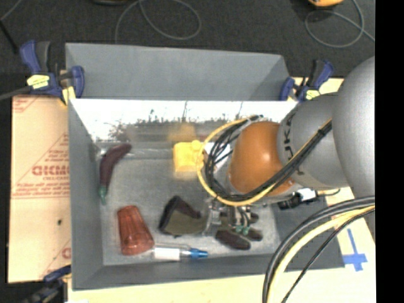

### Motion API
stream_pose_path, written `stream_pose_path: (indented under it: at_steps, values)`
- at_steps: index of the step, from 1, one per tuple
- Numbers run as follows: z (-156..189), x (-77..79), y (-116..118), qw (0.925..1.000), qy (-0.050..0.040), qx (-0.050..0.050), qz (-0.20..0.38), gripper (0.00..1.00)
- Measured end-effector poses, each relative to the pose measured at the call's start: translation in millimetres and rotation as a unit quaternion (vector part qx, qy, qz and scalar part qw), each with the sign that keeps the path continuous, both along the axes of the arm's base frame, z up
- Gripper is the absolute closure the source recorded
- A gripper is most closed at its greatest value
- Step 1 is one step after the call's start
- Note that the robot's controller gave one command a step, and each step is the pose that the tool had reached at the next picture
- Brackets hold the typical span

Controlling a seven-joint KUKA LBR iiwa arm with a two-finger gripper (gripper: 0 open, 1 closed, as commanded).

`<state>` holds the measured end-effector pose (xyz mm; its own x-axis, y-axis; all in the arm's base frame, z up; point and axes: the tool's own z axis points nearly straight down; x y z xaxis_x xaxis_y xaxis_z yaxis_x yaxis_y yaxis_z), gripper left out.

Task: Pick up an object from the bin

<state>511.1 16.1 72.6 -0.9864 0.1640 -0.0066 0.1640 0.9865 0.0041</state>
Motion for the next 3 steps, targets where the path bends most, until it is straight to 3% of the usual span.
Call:
stream_pose_path:
  at_steps: [2,3]
  values:
    - [4,-1.1,-1,1.0,0.0009,0.0,0.0,1.0]
    - [23,-3.5,-2,1.0,0.005,0.0,0.0,1.0]
